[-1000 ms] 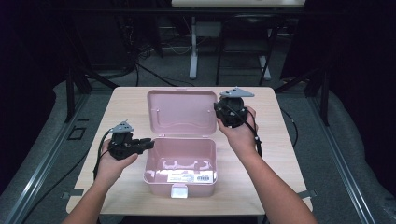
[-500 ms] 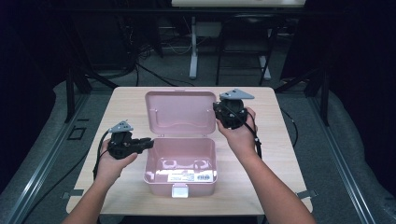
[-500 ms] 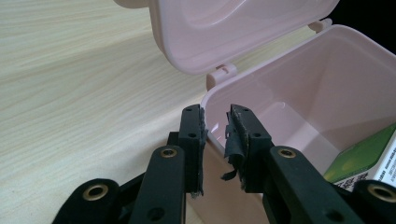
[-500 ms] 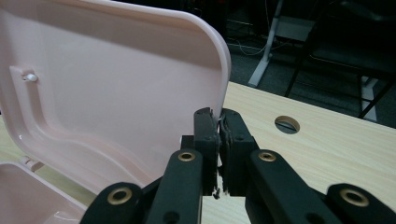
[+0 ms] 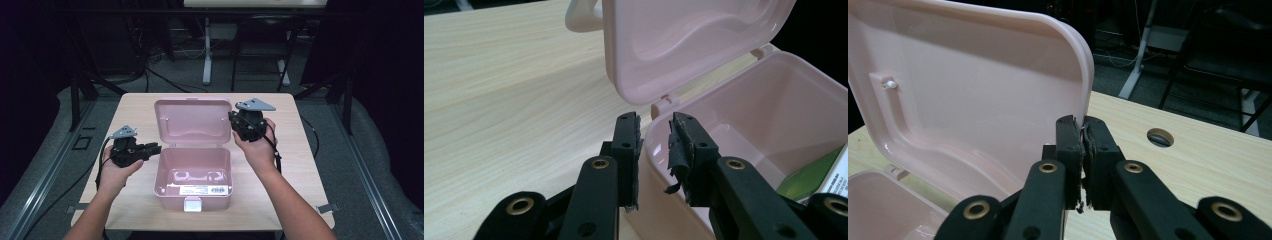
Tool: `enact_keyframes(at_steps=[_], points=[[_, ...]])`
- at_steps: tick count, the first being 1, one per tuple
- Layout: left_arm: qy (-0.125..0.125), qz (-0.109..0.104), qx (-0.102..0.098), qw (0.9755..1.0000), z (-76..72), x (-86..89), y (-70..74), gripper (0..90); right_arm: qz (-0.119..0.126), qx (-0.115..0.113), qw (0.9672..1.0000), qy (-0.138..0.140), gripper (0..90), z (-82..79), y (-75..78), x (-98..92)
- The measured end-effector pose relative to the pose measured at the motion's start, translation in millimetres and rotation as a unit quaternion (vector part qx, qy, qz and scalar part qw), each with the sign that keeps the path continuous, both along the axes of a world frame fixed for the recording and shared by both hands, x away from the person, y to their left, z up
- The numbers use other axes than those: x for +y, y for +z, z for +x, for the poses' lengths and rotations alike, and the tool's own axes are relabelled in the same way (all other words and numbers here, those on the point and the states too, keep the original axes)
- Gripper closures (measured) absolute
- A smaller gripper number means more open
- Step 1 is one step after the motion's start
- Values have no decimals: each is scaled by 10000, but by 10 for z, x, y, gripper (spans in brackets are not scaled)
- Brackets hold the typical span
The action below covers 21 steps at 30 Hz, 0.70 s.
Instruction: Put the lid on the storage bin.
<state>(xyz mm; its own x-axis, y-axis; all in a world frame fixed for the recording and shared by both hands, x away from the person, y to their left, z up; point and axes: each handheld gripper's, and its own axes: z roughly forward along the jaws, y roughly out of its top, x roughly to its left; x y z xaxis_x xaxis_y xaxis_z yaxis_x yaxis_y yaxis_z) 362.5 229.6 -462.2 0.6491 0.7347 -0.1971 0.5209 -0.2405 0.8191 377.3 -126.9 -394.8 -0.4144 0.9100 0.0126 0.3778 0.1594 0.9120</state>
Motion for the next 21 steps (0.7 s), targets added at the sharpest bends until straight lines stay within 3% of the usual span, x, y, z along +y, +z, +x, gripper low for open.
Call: enact_keyframes(at_steps=[10,21], points=[[114,-94,-158,9998,-31,59,102,727,72,-96,9999,20,868,-70,-17,-13],[155,-5,-267,9995,-86,21,197,716,158,-86,9998,94,869,-114,-19,-40]])
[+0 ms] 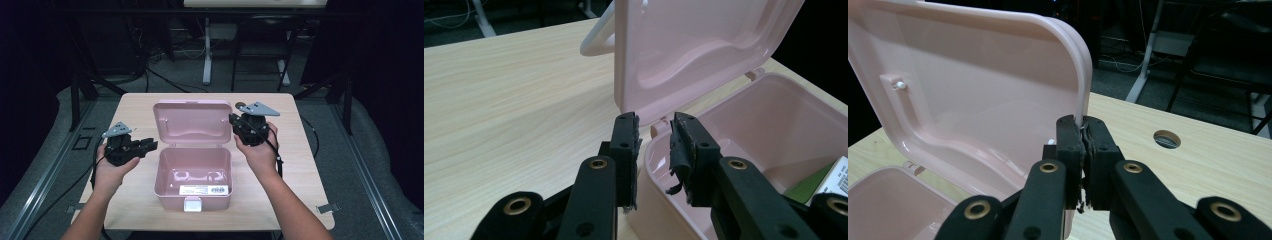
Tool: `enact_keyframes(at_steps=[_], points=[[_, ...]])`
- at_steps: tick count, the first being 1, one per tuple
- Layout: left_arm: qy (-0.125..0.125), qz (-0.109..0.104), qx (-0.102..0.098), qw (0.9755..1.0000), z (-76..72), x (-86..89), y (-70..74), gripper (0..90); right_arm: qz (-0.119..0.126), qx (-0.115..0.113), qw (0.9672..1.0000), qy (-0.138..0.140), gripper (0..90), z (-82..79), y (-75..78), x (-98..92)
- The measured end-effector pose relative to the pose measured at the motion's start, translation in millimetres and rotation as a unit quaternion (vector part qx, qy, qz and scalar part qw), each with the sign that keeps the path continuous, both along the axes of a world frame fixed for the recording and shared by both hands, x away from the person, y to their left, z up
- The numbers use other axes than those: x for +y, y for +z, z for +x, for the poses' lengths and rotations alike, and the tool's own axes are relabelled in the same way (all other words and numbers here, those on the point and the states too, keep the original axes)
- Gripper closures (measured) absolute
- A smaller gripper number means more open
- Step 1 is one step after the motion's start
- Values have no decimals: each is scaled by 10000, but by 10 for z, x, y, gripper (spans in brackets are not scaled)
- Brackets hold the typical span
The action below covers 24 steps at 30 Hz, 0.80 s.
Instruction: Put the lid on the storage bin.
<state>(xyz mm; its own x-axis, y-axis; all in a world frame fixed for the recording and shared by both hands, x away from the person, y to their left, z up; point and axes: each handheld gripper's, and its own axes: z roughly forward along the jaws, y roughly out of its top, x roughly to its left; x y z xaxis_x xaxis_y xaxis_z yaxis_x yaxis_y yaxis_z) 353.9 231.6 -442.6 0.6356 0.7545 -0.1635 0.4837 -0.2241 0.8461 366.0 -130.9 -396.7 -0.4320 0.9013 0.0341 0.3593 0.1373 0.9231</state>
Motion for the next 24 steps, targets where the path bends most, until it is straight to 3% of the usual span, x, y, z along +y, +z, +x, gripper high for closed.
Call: enact_keyframes(at_steps=[15,24], points=[[106,-26,-46,9999,68,-32,202,698,19,-24,10000,46,868,-17,-5,-11],[158,26,-221,9996,88,-47,357,696,44,-62,10000,45,869,-28,-11,-10]])
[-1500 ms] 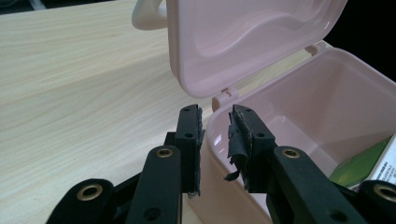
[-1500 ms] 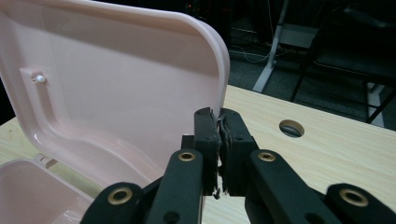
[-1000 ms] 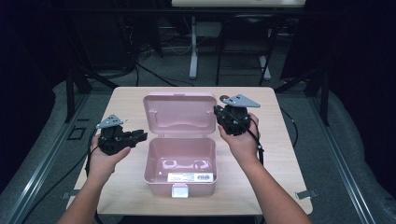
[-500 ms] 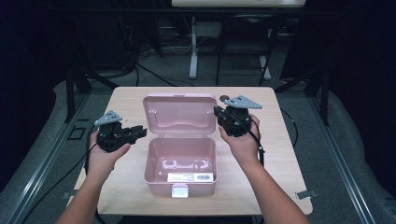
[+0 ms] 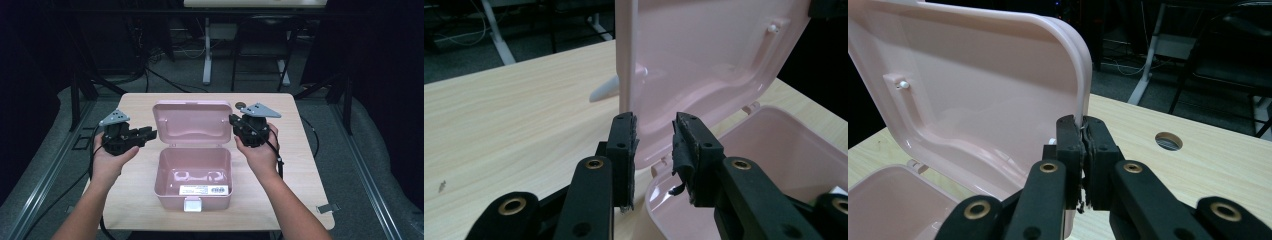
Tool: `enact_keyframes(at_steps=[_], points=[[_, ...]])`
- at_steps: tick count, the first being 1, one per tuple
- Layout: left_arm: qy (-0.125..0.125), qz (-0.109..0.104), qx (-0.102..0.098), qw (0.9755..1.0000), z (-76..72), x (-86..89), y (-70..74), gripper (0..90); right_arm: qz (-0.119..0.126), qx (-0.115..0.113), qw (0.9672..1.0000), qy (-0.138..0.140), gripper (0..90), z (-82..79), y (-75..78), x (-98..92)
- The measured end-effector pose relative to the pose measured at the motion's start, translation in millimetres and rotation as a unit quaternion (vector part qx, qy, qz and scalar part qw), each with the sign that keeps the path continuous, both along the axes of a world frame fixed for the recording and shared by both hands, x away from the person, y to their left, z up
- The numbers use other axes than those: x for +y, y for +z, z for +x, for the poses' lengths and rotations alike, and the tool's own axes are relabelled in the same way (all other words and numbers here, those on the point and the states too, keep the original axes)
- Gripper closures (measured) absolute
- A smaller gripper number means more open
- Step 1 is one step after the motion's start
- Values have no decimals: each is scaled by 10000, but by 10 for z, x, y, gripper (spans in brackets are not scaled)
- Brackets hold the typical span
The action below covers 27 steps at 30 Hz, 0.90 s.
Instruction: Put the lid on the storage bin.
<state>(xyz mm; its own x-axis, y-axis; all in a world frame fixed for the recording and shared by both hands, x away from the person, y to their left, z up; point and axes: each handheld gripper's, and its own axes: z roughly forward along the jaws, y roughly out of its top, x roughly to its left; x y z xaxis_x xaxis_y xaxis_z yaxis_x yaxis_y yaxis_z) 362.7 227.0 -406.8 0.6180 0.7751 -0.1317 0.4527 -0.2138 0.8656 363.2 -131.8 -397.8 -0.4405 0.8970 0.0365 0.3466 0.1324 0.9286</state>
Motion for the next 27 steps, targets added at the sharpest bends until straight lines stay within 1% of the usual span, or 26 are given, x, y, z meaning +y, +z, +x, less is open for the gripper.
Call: enact_keyframes(at_steps=[3,8,15,24,27], points=[[26,49,-56,10000,26,3,39,696,-28,-3,10000,-1,869,-12,-1,-2],[115,68,-118,9998,74,-11,98,696,-35,-5,10000,6,869,-18,1,-3],[229,154,-313,9991,137,-65,225,697,-25,-41,10000,17,869,-23,-9,-6],[213,192,-390,9988,193,-139,340,720,11,-11,10000,35,869,-28,-6,-12],[250,221,-450,9984,210,-166,382,728,30,-31,10000,28,869,-29,-11,-12]])
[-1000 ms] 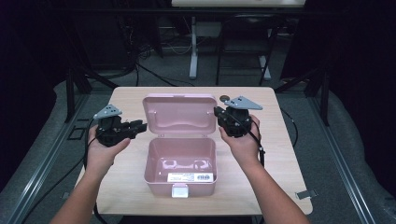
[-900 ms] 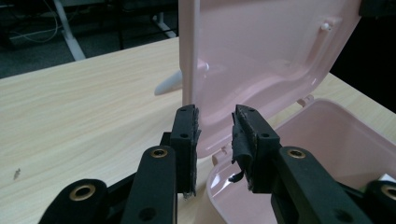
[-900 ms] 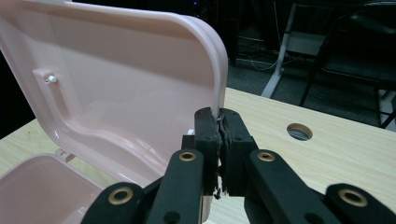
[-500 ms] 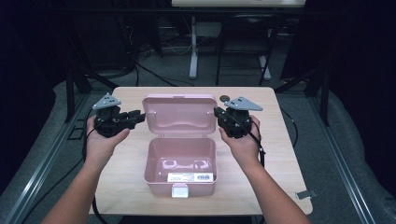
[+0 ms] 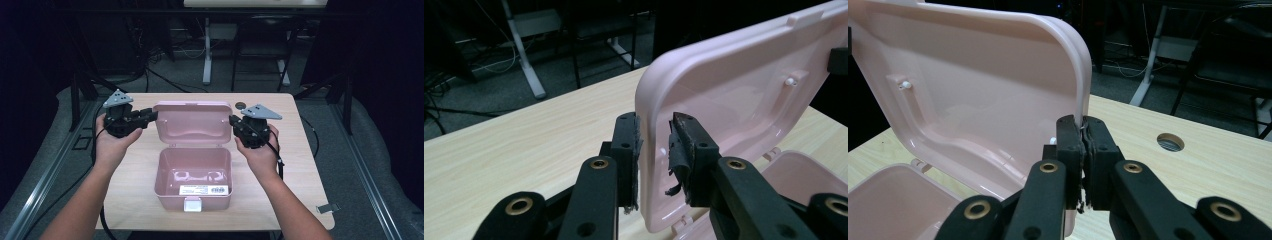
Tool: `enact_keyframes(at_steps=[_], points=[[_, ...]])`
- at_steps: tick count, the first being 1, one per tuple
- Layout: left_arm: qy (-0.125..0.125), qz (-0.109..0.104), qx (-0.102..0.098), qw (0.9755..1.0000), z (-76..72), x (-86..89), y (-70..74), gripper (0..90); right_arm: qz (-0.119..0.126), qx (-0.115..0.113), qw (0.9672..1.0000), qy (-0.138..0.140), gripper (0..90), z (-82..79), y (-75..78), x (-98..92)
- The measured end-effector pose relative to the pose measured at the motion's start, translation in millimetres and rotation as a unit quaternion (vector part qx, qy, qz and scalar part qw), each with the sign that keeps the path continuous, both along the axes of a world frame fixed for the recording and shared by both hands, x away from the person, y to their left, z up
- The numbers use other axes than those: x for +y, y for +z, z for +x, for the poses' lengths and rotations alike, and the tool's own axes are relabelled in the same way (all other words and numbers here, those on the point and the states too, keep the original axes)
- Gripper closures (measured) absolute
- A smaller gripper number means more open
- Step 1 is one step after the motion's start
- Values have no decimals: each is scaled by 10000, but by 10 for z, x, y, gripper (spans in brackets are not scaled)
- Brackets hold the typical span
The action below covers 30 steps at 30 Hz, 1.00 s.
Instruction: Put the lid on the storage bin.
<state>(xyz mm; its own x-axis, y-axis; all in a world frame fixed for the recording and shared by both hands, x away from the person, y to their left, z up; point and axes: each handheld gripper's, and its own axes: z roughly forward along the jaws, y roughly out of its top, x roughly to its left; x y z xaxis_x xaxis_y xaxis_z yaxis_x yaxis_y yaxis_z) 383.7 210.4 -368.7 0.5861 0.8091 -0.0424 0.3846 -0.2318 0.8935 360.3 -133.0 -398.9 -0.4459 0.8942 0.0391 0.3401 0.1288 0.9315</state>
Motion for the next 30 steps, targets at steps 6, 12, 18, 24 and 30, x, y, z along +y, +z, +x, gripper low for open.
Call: enact_keyframes(at_steps=[6,12,18,24,30], points=[[52,-7,-29,10000,26,-24,30,741,8,-12,10000,-2,869,-2,-2,1],[120,19,-99,9999,17,-41,37,795,57,21,10000,35,869,-9,-2,-14],[119,111,-174,9997,23,-48,37,808,75,-11,10000,31,869,-21,-13,-15],[133,231,-257,9993,16,-80,44,819,88,1,10000,18,869,-33,-10,-23],[92,183,-225,9995,14,-80,47,821,126,-4,9999,16,868,-52,-19,-50]])
